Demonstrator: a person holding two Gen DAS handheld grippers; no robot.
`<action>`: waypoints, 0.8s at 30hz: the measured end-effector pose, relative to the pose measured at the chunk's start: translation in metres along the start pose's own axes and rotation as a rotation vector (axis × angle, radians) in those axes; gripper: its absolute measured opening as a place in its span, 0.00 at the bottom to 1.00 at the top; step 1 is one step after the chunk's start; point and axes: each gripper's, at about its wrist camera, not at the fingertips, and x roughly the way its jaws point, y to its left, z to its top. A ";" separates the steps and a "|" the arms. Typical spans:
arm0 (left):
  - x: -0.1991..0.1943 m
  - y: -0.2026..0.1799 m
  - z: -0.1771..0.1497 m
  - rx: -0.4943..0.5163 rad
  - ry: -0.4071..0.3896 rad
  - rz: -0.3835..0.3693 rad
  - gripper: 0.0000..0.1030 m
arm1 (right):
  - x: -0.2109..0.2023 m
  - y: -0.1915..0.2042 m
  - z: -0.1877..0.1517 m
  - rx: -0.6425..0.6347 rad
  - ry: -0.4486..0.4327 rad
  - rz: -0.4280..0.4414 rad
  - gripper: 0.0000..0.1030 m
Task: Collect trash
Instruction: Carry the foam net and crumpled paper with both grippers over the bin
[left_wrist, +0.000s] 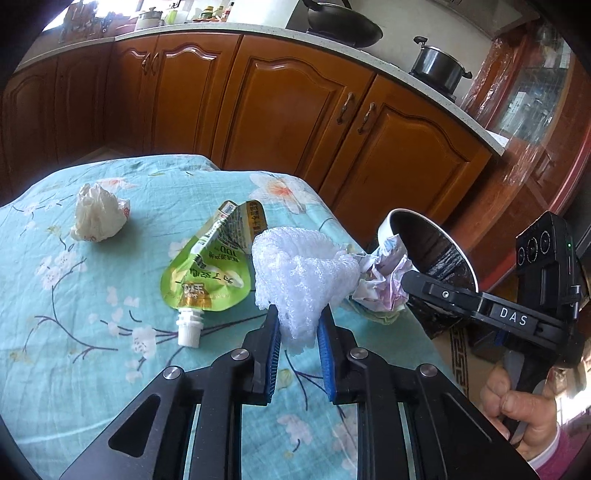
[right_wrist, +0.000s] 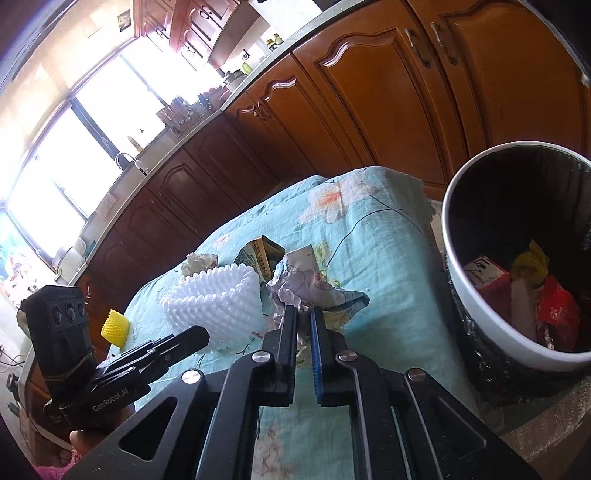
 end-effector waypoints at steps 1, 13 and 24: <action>-0.001 -0.004 -0.002 0.010 0.001 0.000 0.17 | -0.005 -0.002 -0.001 0.006 -0.007 -0.002 0.06; 0.004 -0.052 -0.010 0.093 0.029 -0.046 0.17 | -0.067 -0.032 -0.013 0.051 -0.093 -0.063 0.07; 0.020 -0.092 -0.001 0.161 0.044 -0.085 0.17 | -0.113 -0.066 -0.015 0.084 -0.164 -0.135 0.07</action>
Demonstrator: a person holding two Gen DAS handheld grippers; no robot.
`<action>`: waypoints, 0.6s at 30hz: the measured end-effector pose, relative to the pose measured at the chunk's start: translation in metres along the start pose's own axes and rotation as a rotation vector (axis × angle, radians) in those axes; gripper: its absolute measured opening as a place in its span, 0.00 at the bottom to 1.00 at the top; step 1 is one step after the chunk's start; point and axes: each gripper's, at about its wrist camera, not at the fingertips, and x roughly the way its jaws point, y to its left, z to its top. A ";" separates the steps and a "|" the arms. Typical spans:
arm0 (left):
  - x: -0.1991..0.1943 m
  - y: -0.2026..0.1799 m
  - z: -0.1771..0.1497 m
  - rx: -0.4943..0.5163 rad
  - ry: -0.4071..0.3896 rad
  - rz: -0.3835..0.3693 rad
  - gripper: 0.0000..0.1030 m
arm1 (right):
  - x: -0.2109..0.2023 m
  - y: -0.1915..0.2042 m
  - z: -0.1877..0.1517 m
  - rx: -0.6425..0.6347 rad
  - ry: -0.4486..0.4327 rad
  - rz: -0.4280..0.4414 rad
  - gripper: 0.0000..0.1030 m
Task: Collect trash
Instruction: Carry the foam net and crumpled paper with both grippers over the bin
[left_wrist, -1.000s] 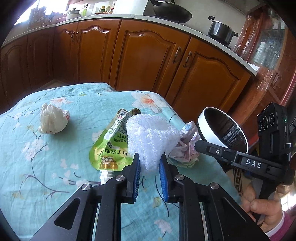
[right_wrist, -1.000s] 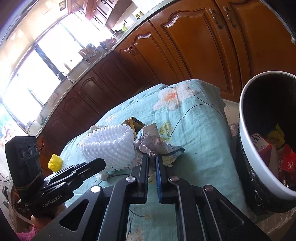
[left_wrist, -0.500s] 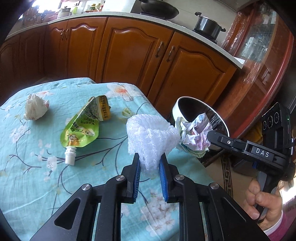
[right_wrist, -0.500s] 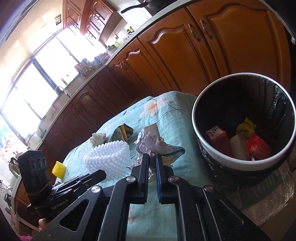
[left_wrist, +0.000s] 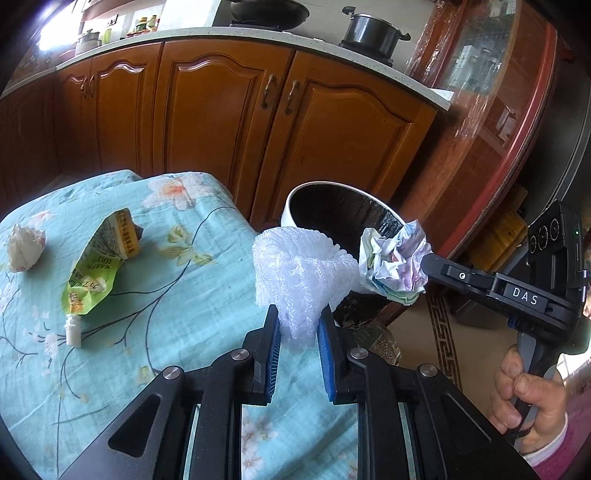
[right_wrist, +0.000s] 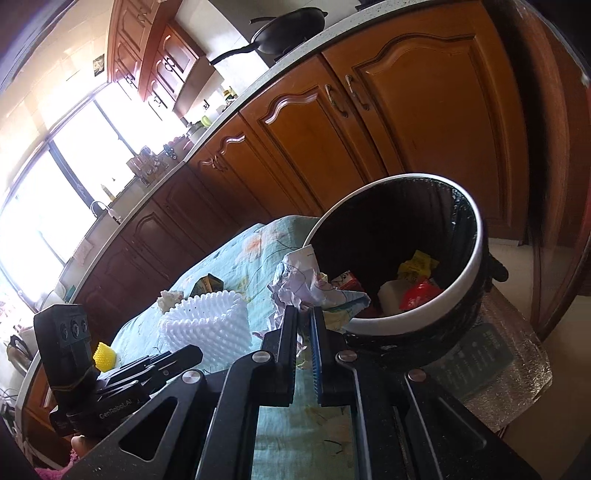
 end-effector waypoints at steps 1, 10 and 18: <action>0.002 -0.003 0.001 0.006 0.002 -0.002 0.17 | -0.001 -0.003 0.001 0.003 -0.003 -0.004 0.07; 0.023 -0.024 0.014 0.030 0.017 -0.006 0.18 | -0.014 -0.023 0.008 0.023 -0.033 -0.039 0.07; 0.035 -0.032 0.022 0.040 0.025 -0.006 0.18 | -0.017 -0.031 0.014 0.031 -0.045 -0.061 0.07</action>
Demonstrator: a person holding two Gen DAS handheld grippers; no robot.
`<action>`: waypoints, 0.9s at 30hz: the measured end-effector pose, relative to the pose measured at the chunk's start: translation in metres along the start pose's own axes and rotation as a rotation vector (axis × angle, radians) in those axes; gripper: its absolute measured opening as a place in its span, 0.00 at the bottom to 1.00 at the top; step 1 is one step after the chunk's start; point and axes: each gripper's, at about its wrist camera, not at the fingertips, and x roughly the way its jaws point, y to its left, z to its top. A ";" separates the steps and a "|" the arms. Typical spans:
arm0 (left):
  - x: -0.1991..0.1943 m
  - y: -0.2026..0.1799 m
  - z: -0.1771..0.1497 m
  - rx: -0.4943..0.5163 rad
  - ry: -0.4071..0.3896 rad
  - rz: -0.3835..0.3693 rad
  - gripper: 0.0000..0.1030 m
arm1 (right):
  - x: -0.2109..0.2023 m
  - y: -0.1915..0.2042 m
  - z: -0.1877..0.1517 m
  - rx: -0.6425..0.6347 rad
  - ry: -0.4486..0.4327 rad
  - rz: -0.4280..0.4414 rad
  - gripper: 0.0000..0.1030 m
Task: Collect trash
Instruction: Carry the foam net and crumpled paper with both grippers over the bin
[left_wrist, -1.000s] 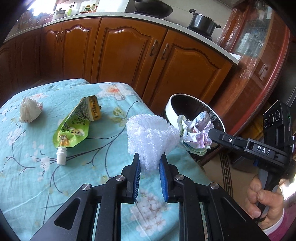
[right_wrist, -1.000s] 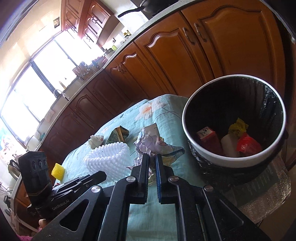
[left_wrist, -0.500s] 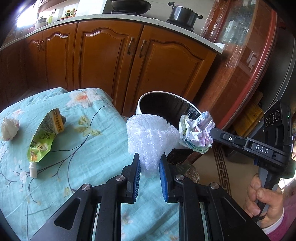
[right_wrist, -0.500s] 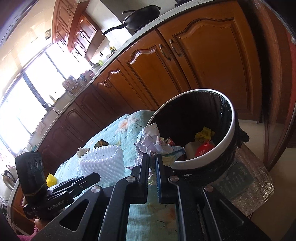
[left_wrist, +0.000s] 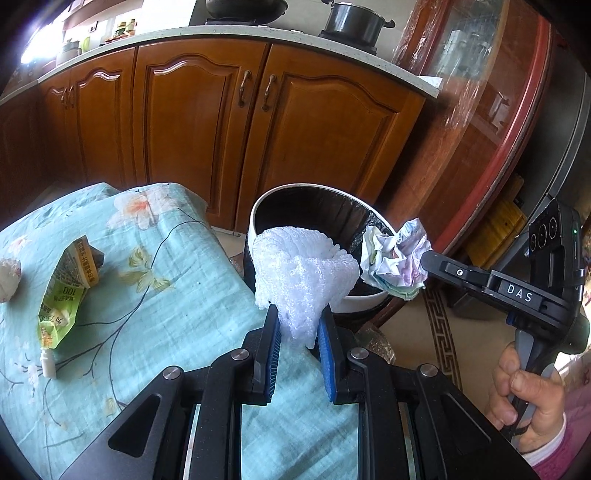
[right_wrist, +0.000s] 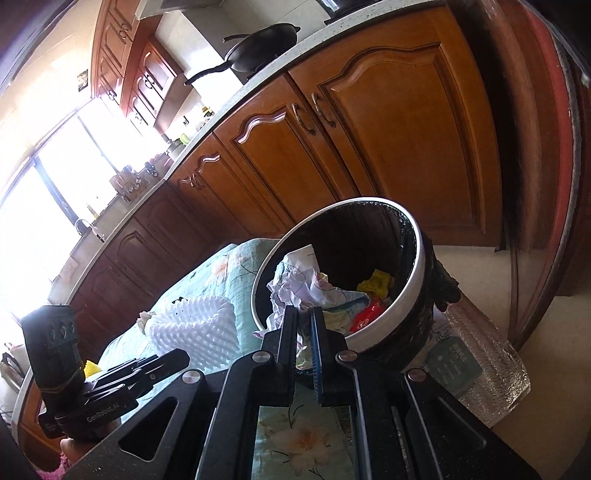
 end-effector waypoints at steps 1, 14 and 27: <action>0.001 -0.001 0.001 0.001 0.001 0.000 0.18 | 0.000 0.001 0.000 -0.001 -0.001 -0.004 0.07; 0.023 -0.012 0.030 0.042 0.019 -0.001 0.18 | 0.008 -0.009 0.028 -0.046 -0.023 -0.063 0.07; 0.067 -0.025 0.060 0.073 0.085 0.020 0.19 | 0.032 -0.017 0.053 -0.082 0.022 -0.114 0.07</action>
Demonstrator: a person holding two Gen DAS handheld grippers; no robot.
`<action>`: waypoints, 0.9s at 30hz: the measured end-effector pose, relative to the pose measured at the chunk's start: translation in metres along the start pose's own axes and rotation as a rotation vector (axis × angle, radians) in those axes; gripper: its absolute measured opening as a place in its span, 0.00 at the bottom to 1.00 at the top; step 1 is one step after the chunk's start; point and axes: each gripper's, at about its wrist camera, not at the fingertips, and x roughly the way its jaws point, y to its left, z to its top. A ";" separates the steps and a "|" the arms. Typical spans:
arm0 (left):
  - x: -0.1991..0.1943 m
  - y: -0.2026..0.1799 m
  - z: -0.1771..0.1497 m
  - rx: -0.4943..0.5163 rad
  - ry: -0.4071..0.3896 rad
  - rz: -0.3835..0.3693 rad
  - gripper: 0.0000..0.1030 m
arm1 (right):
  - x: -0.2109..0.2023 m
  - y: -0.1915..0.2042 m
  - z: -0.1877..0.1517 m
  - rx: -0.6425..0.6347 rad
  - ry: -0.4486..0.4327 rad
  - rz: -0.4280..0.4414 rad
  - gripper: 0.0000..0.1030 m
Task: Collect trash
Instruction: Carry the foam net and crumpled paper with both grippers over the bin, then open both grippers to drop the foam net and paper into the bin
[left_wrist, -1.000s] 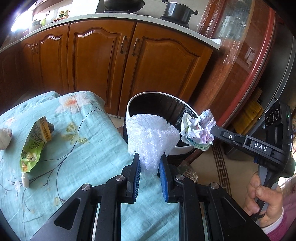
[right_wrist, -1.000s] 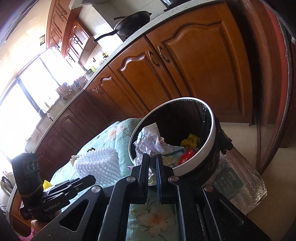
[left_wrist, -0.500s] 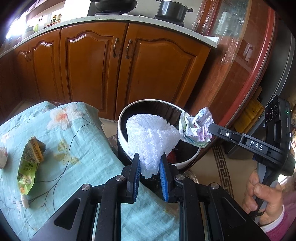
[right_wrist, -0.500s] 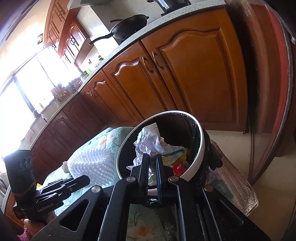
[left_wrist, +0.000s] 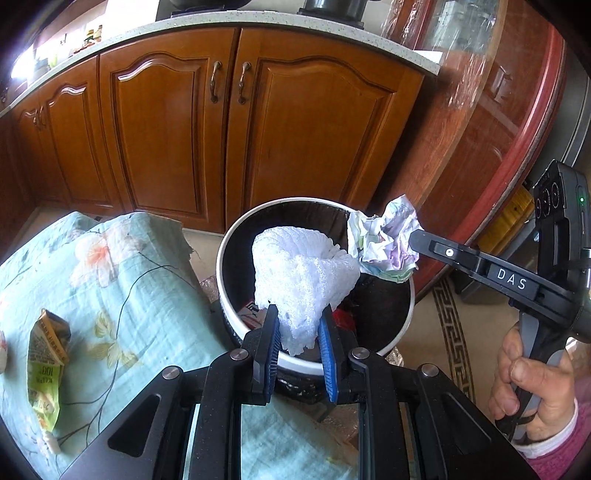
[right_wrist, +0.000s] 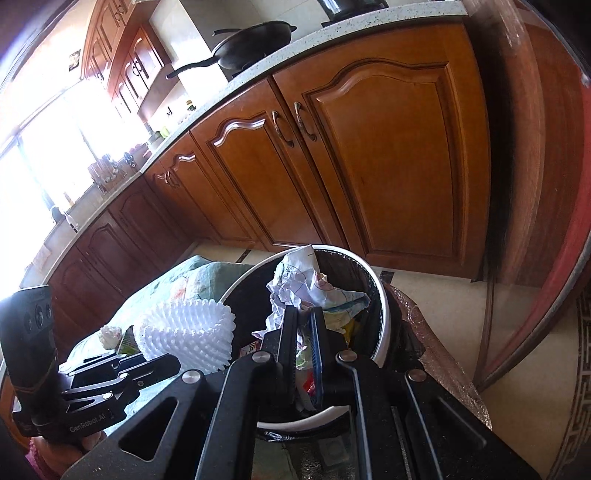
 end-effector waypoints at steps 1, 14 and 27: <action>0.003 0.000 0.002 -0.001 0.005 -0.001 0.19 | 0.003 -0.001 0.000 -0.002 0.006 -0.004 0.07; 0.032 -0.004 0.013 -0.021 0.054 0.006 0.47 | 0.025 -0.009 0.005 0.014 0.056 -0.028 0.16; -0.012 0.024 -0.028 -0.130 -0.028 0.017 0.64 | 0.001 -0.001 -0.010 0.080 -0.028 0.046 0.89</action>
